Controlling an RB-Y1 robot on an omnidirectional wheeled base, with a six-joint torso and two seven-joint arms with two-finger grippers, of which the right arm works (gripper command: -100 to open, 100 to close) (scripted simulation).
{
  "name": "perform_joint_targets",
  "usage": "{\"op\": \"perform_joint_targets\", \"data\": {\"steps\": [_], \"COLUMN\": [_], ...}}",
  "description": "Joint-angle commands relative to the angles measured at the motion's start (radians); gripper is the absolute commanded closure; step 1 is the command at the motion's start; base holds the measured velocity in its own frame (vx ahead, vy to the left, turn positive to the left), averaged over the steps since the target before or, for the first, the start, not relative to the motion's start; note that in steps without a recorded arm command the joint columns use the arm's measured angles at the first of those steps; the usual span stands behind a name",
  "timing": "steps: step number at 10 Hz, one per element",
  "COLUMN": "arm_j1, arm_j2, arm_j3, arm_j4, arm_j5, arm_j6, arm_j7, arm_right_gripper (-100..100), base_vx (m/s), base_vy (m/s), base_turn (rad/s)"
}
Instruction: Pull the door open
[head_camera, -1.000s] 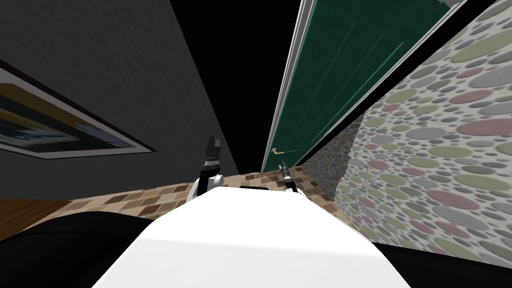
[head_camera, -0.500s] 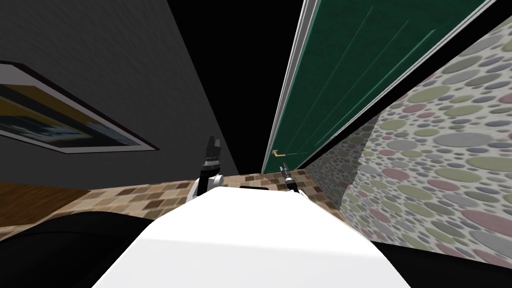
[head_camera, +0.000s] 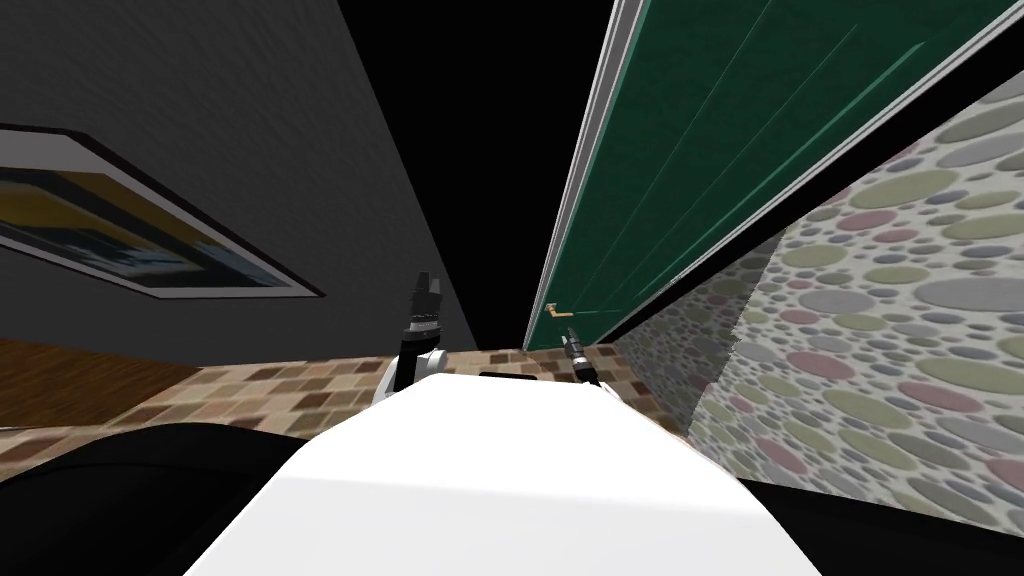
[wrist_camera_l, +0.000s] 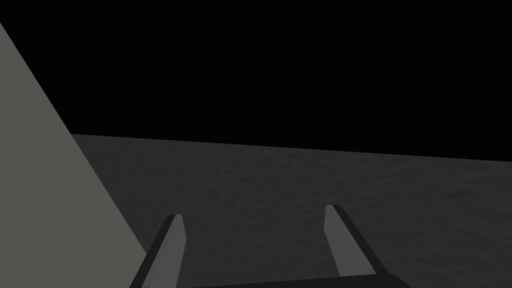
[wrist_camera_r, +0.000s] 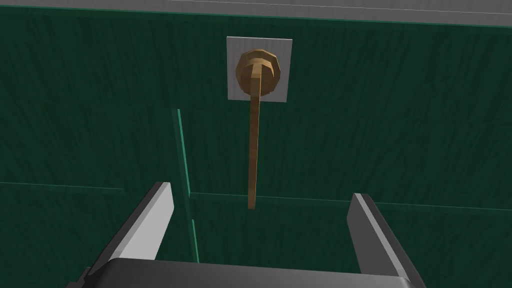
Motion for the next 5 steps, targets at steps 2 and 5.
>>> {"op": "perform_joint_targets", "data": {"steps": [2,5], "arm_j1": [-0.008,-0.016], "arm_j2": [0.006,0.012], "arm_j3": [-0.024,-0.05], "arm_j4": [0.018,0.032], "arm_j5": [-0.01,-0.02], "arm_j6": [0.001,0.005], "arm_j7": [0.01,0.022], "arm_right_gripper": [-100,-100], "base_vx": [0.022,0.013], "base_vy": [-0.024,-0.022], "base_turn": [0.162,0.142]}}
